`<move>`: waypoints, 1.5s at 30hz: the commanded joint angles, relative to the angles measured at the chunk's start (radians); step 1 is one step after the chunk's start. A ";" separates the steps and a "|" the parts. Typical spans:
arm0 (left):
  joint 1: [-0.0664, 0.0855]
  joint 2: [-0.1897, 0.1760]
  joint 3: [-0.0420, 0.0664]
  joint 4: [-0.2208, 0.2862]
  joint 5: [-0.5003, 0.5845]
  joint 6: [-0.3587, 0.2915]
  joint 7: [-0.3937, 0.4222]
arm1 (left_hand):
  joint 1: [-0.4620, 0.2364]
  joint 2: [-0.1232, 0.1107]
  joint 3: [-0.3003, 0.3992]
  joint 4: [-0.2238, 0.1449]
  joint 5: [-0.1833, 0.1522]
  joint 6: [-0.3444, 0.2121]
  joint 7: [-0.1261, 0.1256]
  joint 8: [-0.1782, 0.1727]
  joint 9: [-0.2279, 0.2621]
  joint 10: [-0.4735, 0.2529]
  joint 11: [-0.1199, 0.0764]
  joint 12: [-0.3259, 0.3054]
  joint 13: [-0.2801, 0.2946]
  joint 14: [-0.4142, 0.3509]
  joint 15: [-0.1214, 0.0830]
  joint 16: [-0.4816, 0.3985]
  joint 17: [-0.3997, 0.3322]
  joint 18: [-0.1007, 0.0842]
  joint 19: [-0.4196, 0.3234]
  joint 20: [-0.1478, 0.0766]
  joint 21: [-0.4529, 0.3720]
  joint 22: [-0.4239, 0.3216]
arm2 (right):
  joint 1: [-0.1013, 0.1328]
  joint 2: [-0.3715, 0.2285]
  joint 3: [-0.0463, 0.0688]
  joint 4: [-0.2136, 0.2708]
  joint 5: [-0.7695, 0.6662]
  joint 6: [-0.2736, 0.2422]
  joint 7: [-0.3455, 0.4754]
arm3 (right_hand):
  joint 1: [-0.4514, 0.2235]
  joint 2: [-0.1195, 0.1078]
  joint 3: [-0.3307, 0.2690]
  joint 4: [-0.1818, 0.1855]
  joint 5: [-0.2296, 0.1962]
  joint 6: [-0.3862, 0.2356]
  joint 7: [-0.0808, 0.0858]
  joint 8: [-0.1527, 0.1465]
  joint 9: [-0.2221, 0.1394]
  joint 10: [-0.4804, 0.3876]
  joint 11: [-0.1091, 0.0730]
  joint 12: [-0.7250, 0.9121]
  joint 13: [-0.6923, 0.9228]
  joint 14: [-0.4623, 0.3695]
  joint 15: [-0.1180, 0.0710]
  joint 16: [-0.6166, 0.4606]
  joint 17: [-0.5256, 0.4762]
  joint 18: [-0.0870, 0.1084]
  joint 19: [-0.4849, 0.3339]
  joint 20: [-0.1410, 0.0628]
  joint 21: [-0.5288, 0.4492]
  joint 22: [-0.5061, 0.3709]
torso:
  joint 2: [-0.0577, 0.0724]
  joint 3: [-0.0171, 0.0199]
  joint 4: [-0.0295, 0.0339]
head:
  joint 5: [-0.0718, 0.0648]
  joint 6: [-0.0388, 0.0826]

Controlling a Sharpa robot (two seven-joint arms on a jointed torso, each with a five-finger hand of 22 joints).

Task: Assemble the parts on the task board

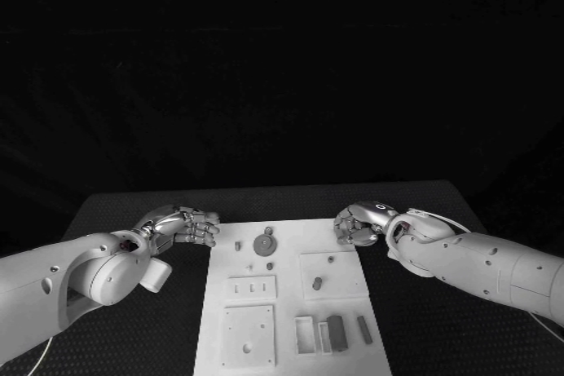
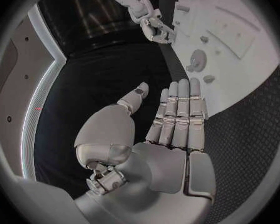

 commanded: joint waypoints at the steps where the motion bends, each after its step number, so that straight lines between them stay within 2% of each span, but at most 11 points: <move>1: 0.002 0.004 0.001 0.017 -0.108 0.061 -0.094 | -0.003 0.002 -0.008 0.000 0.004 -0.008 0.006 -0.007 -0.006 0.005 -0.001 0.004 0.009 0.006 0.001 0.006 0.015 0.001 0.008 -0.001 0.004 0.005 | 0.019 -0.006 0.002 0.068 -0.113 -0.032 -0.134 | 0.004 0.008 0.001 -0.004 0.005 0.016 0.028 -0.006 0.004 0.005 -0.004 0.003 -0.001 0.001 -0.005 0.007 0.001 0.044 -0.001 -0.009 0.005 0.020 | -0.001 -0.0020 -0.0043 | 0.000 0.006; 6: 0.002 0.016 0.001 0.046 -0.166 0.038 -0.157 | 0.000 -0.012 -0.010 -0.008 0.004 -0.028 0.018 -0.024 -0.015 -0.011 0.005 0.000 0.021 -0.005 0.003 0.004 0.033 -0.006 0.000 -0.002 0.001 0.011 | 0.039 -0.011 0.003 0.186 -0.113 -0.069 -0.184 | 0.002 0.007 -0.001 -0.002 0.005 0.018 0.028 -0.006 0.006 0.007 -0.004 0.003 -0.002 0.005 -0.004 0.009 0.005 0.044 0.001 -0.009 0.005 0.019 | -0.003 -0.0052 -0.0067 | 0.002 0.010; 9: 0.002 0.025 0.001 0.055 -0.079 0.024 -0.155 | -0.002 -0.021 -0.012 -0.008 0.003 -0.012 0.012 -0.018 -0.013 -0.014 0.005 0.000 0.031 -0.007 0.002 0.004 0.044 -0.008 -0.001 -0.004 0.001 0.015 | 0.044 -0.003 0.005 0.242 -0.113 -0.073 -0.209 | 0.002 0.006 -0.001 -0.002 0.005 0.019 0.027 -0.006 0.007 0.009 -0.004 0.004 -0.002 0.007 -0.005 0.010 0.006 0.044 0.002 -0.010 0.006 0.019 | -0.003 -0.0058 -0.0054 | 0.006 0.013; 13: 0.002 0.031 0.001 0.070 -0.069 -0.014 -0.144 | 0.026 -0.062 -0.010 -0.036 0.004 0.021 -0.010 -0.004 -0.007 -0.031 0.011 -0.004 0.042 -0.024 0.008 -0.004 0.058 -0.013 -0.016 -0.001 -0.005 0.018 | 0.044 0.025 0.007 0.286 -0.113 -0.058 -0.250 | 0.000 0.004 -0.003 -0.001 0.005 0.019 0.027 -0.007 0.007 0.010 -0.004 0.003 -0.003 0.008 -0.005 0.010 0.007 0.044 0.004 -0.010 0.006 0.019 | -0.004 -0.0057 -0.0049 | 0.011 0.017; 18: 0.002 0.054 -0.001 0.095 -0.080 -0.061 -0.184 | 0.019 -0.071 -0.013 -0.027 0.004 0.031 -0.015 -0.003 -0.007 -0.021 0.006 0.004 0.055 -0.028 0.010 -0.006 0.068 -0.014 -0.020 0.001 -0.006 0.023 | 0.044 0.051 0.007 0.330 -0.113 -0.052 -0.274 | -0.002 0.002 -0.004 -0.001 0.005 0.018 0.027 -0.008 0.008 0.011 -0.004 0.003 -0.004 0.008 -0.006 0.009 0.004 0.044 0.006 -0.010 0.006 0.018 | -0.004 -0.0069 -0.0018 | 0.022 0.021; 21: 0.002 0.067 -0.002 0.105 -0.086 -0.094 -0.192 | 0.011 -0.070 -0.013 -0.019 0.004 0.029 -0.012 -0.007 -0.009 -0.022 0.005 0.005 0.061 -0.029 0.010 -0.008 0.074 -0.013 -0.022 0.001 -0.006 0.025 | 0.043 0.061 0.007 0.341 -0.112 -0.055 -0.277 | -0.004 0.001 -0.005 0.000 0.005 0.018 0.027 -0.009 0.008 0.011 -0.005 0.003 -0.004 0.009 -0.006 0.009 0.004 0.044 0.007 -0.010 0.006 0.018 | -0.003 -0.0080 0.0006 | 0.033 0.025; 24: 0.001 0.078 -0.003 0.114 -0.075 -0.140 -0.196 | 0.002 -0.069 -0.011 -0.009 0.004 0.020 -0.003 -0.018 -0.015 -0.032 0.008 0.001 0.067 -0.031 0.010 -0.011 0.081 -0.013 -0.024 0.001 -0.007 0.029 | 0.043 0.075 0.007 0.353 -0.112 -0.053 -0.281 | -0.005 0.000 -0.006 -0.001 0.005 0.019 0.027 -0.008 0.008 0.012 -0.005 0.003 -0.005 0.010 -0.006 0.009 0.004 0.044 0.008 -0.011 0.006 0.018 | -0.002 -0.0054 -0.0006 | 0.044 0.026; 29: 0.001 0.088 -0.003 0.126 -0.033 -0.180 -0.168 | 0.007 -0.073 -0.007 -0.009 0.004 0.019 0.001 -0.023 -0.020 -0.022 0.002 0.009 0.081 -0.023 0.007 -0.011 0.091 -0.010 -0.019 -0.001 -0.003 0.035 | 0.043 0.094 0.007 0.370 -0.113 -0.056 -0.289 | -0.004 -0.001 -0.005 -0.002 0.005 0.019 0.026 -0.009 0.009 0.012 -0.005 0.002 -0.005 0.009 -0.007 0.008 0.001 0.044 0.009 -0.011 0.006 0.017 | -0.001 -0.0073 -0.0011 | 0.051 0.025; 37: 0.001 0.103 -0.003 0.126 0.034 -0.178 -0.190 | 0.006 -0.072 -0.007 -0.010 0.004 0.020 0.001 -0.027 -0.024 -0.015 -0.001 0.013 0.091 -0.018 0.006 -0.012 0.098 -0.011 -0.017 -0.002 -0.002 0.039 | 0.042 0.108 0.007 0.396 -0.113 -0.065 -0.290 | -0.003 -0.002 -0.005 -0.002 0.005 0.019 0.026 -0.009 0.009 0.012 -0.006 0.002 -0.005 0.010 -0.007 0.008 0.001 0.044 0.010 -0.012 0.005 0.017 | -0.002 -0.0047 -0.0002 | 0.056 0.020; 41: 0.000 0.110 -0.003 0.122 0.056 -0.176 -0.201 | -0.005 -0.076 -0.010 -0.003 0.004 0.021 0.002 -0.029 -0.026 -0.011 -0.004 0.017 0.099 -0.014 0.004 -0.013 0.103 -0.011 -0.015 -0.003 -0.001 0.042 | 0.040 0.110 0.007 0.403 -0.111 -0.055 -0.294 | -0.004 -0.002 -0.006 -0.002 0.005 0.019 0.026 -0.010 0.010 0.013 -0.006 0.002 -0.006 0.011 -0.008 0.008 0.002 0.044 0.011 -0.012 0.005 0.016 | -0.002 -0.0053 0.0001 | 0.055 0.019; 45: 0.000 0.110 -0.003 0.125 0.058 -0.164 -0.208 | -0.020 -0.079 -0.013 0.009 0.004 0.025 0.001 -0.029 -0.028 -0.007 -0.008 0.022 0.109 -0.008 0.001 -0.013 0.110 -0.011 -0.013 -0.005 -0.001 0.045 | 0.040 0.115 0.007 0.401 -0.108 -0.053 -0.293 | -0.005 -0.002 -0.006 -0.001 0.005 0.019 0.026 -0.010 0.010 0.013 -0.006 0.002 -0.006 0.011 -0.008 0.007 0.001 0.044 0.012 -0.012 0.005 0.016 | -0.002 -0.0058 -0.0031 | 0.056 0.018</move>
